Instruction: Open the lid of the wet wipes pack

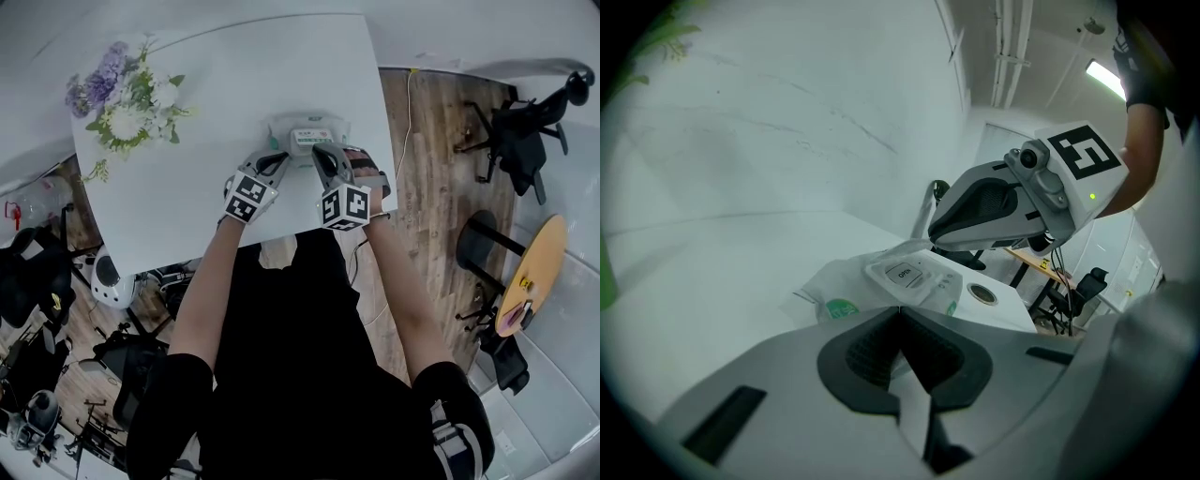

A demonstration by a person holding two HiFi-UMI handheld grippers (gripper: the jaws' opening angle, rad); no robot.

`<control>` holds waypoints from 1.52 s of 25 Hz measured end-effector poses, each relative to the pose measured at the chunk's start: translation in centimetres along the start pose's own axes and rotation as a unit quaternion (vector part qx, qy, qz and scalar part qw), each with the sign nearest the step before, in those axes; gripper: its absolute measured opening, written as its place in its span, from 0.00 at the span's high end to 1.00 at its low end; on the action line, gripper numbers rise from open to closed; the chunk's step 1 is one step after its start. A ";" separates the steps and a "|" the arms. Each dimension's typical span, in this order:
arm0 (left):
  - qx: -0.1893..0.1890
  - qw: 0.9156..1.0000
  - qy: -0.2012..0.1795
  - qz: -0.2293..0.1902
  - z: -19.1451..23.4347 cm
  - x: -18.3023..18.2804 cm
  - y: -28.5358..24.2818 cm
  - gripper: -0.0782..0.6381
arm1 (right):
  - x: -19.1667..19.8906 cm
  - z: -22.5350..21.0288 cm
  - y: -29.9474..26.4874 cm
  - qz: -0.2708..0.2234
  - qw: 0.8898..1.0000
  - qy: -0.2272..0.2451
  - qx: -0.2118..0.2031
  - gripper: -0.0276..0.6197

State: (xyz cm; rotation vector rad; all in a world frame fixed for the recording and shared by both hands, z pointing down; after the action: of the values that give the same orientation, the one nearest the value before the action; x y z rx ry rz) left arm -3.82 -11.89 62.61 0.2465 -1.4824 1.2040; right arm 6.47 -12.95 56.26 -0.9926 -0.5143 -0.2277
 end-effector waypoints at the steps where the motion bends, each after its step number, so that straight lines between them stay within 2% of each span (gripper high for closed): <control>1: 0.000 1.000 0.001 0.000 0.0 0.0 0.0 0.86 | 0.0 -0.2 0.0 -0.001 1.000 0.000 0.001 0.91; 9: 0.003 1.000 0.005 0.001 -0.1 0.0 0.0 0.86 | -0.4 -1.0 -0.1 -0.009 1.000 0.008 0.004 0.91; 32: -0.006 1.000 0.002 -0.006 0.1 0.0 0.0 0.86 | -1.1 -4.0 -1.8 -0.033 0.999 -0.005 0.012 0.90; 38: -0.009 1.000 -0.005 -0.008 0.1 0.0 0.0 0.86 | -1.2 -4.8 -2.4 -0.037 0.999 -0.023 0.018 0.89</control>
State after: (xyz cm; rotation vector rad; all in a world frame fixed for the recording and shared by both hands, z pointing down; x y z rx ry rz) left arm -3.88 -11.98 62.60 0.2521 -1.4958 1.1772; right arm 5.91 -18.37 55.33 -0.9474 -0.5955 -0.2612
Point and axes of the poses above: the fingertips, and each gripper's own axes: y backward along the fingers, z to its left, x out of its underside, the point moved 6 cm from there along y, backward along the fingers, and after that the axes turned 6 degrees about -y, right-handed, at the moved point
